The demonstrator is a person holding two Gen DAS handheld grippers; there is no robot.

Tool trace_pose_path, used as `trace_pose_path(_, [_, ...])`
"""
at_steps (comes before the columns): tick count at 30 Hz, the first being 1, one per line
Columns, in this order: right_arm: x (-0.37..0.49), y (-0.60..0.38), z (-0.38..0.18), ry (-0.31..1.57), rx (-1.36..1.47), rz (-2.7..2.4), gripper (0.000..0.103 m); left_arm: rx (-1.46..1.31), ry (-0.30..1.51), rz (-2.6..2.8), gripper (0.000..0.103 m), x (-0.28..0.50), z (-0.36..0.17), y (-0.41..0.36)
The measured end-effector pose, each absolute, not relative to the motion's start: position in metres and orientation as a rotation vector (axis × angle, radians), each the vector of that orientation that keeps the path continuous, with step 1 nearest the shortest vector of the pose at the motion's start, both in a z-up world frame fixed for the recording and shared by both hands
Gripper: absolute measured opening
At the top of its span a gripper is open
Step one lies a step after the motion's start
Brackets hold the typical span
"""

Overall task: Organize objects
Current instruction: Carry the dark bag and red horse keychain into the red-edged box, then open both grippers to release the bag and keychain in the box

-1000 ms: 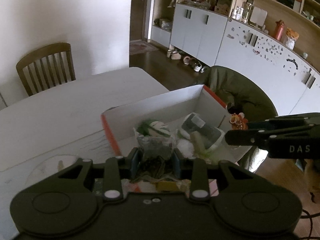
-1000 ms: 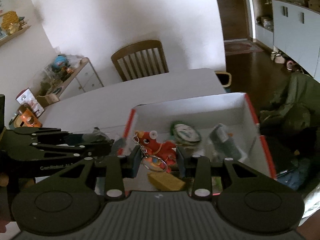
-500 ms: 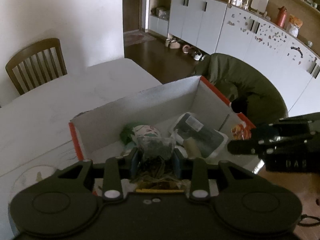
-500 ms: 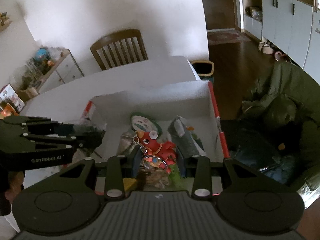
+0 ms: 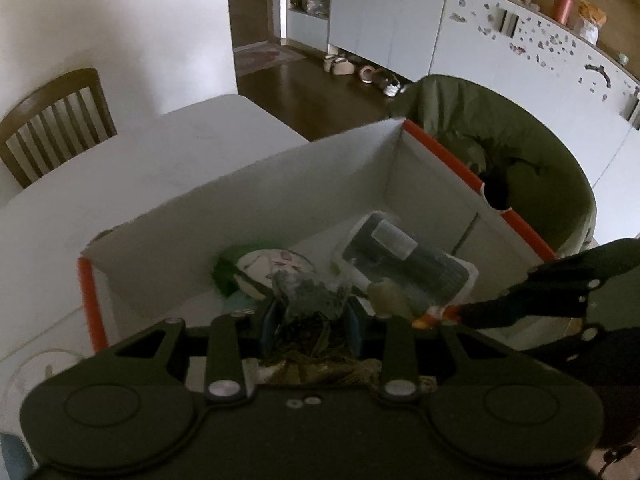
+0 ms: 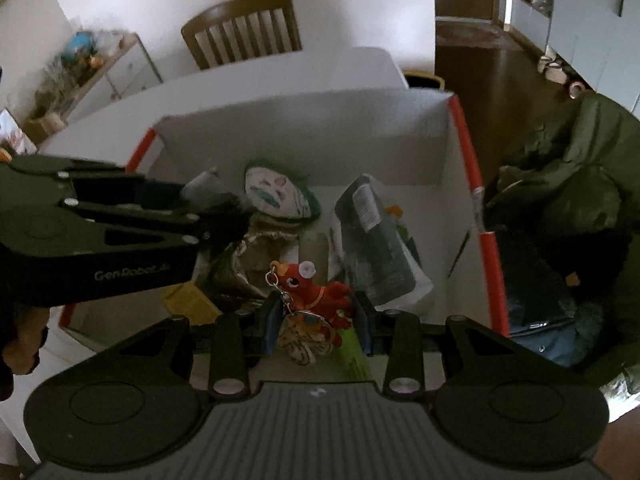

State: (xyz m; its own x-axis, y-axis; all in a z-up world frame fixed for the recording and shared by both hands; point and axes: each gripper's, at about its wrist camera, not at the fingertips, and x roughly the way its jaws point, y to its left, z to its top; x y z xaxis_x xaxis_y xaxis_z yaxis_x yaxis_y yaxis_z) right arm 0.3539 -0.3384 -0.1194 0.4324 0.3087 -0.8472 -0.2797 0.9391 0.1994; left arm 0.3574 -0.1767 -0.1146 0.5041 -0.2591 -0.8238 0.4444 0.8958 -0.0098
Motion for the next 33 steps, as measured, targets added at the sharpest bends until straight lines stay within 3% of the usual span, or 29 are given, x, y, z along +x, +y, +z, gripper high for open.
trace_pose_path(11, [0.361, -0.333, -0.147, 1.116, -0.008, 0.358, 0.037, 0.229, 1.01, -0.424, 0.034, 0.363, -0.137, -0.184])
trace_pose_path(26, [0.357, -0.343, -0.141, 1.08, 0.022, 0.379, 0.039, 0.205, 1.01, -0.41, 0.04, 0.354, -0.134, -0.174])
trace_pose_path(33, [0.345, -0.351, -0.13, 1.042, 0.038, 0.387, 0.054, 0.179, 0.98, -0.401, 0.05, 0.343, -0.124, -0.166])
